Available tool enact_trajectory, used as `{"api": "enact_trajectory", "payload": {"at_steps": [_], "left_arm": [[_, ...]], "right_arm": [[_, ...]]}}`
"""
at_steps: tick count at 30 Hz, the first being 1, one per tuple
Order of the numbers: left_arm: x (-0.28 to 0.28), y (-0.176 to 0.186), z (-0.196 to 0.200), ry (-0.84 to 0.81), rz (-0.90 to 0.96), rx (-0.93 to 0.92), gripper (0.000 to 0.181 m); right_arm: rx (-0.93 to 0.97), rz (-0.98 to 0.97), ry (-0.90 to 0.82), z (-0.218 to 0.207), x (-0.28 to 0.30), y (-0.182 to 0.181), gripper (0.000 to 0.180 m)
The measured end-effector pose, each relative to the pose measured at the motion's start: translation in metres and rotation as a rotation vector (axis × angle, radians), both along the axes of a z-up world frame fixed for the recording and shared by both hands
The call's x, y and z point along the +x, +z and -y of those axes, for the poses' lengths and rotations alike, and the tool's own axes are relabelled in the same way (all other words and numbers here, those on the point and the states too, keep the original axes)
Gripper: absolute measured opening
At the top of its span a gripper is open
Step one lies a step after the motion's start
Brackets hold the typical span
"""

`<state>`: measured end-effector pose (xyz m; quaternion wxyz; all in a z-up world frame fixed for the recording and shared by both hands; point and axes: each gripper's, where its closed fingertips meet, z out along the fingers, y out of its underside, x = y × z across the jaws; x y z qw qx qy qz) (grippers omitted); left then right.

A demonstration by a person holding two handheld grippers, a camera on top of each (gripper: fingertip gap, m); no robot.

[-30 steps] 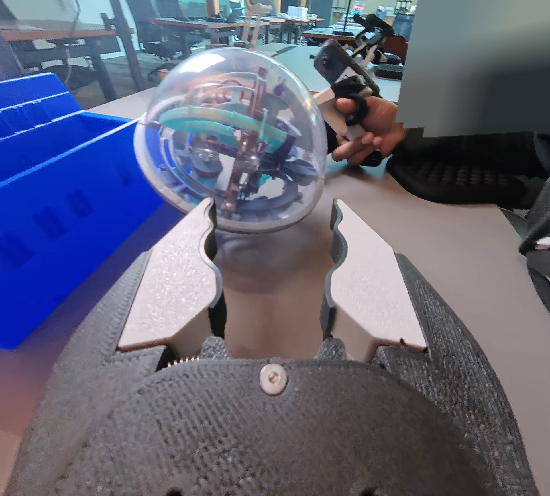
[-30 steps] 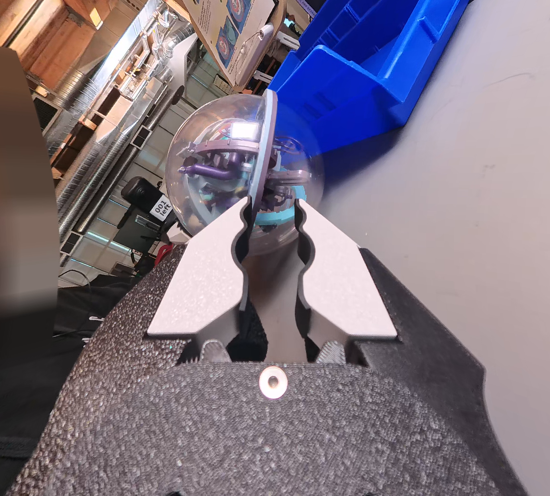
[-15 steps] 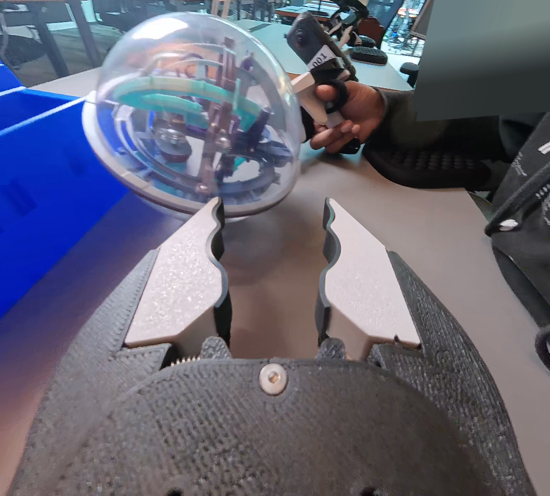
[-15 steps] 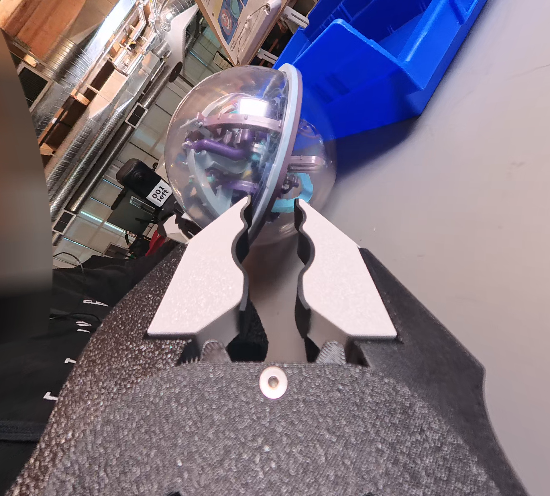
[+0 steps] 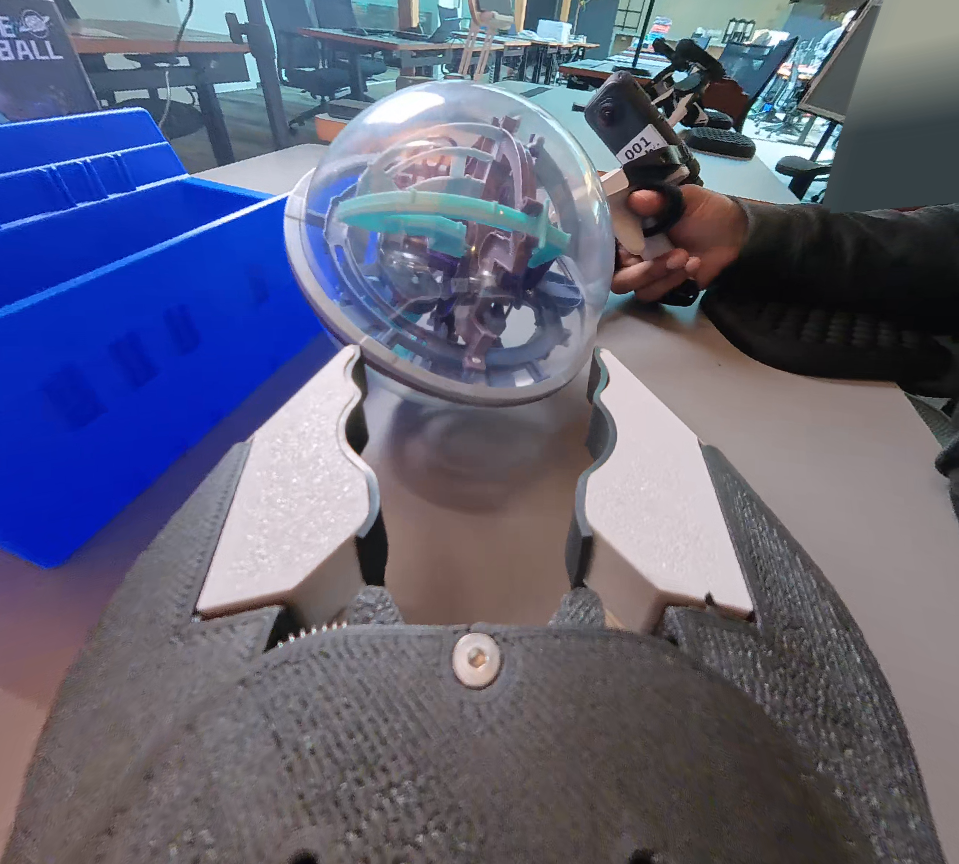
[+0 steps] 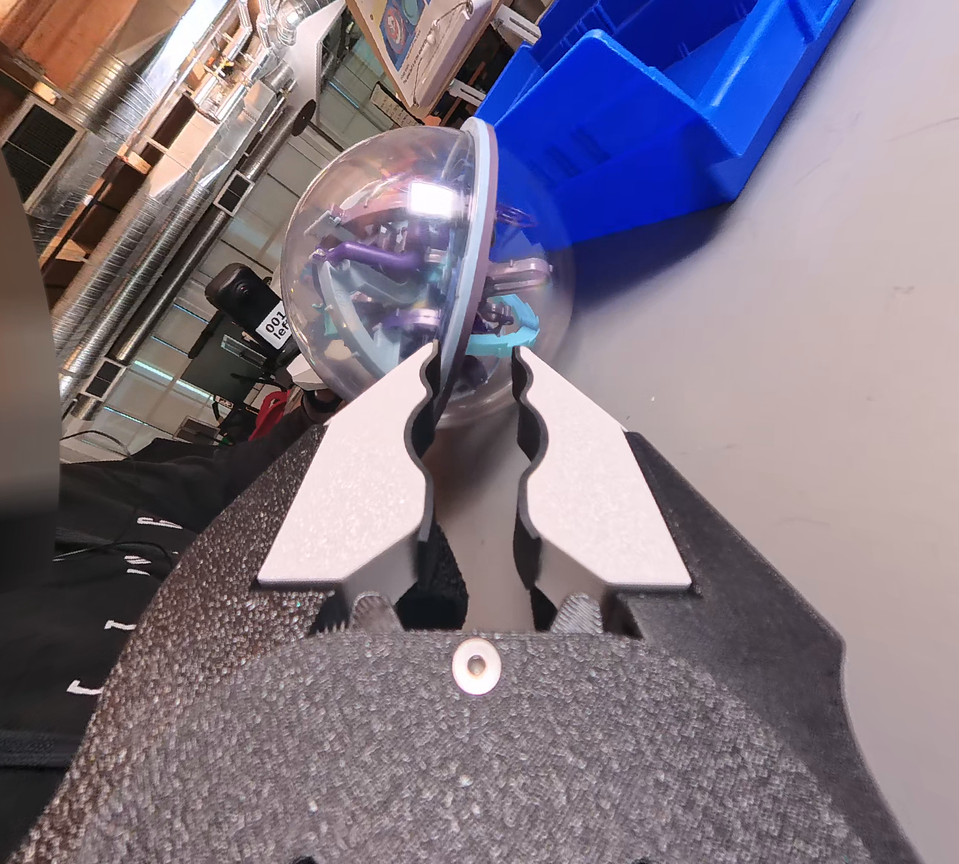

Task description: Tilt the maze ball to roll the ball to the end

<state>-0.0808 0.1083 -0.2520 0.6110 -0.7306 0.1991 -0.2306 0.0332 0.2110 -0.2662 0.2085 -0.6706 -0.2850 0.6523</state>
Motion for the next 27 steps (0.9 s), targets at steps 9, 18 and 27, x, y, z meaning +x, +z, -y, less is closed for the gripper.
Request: {"api": "enact_trajectory", "payload": {"at_steps": [9,18,27], "left_arm": [[-0.009,-0.005,-0.004,0.034,0.017,-0.032,0.093],[0.001,0.003,0.001,0.014,-0.022,0.023,0.093],[0.007,0.037,0.026,-0.107,0.057,0.176,0.07]], "right_arm": [[0.054,0.015,0.054,0.014,-0.004,-0.001,0.025],[0.257,0.07,0.136,0.037,-0.008,-0.007,0.0],[0.544,0.186,0.354,0.079,-0.004,-0.026,0.001]]}}
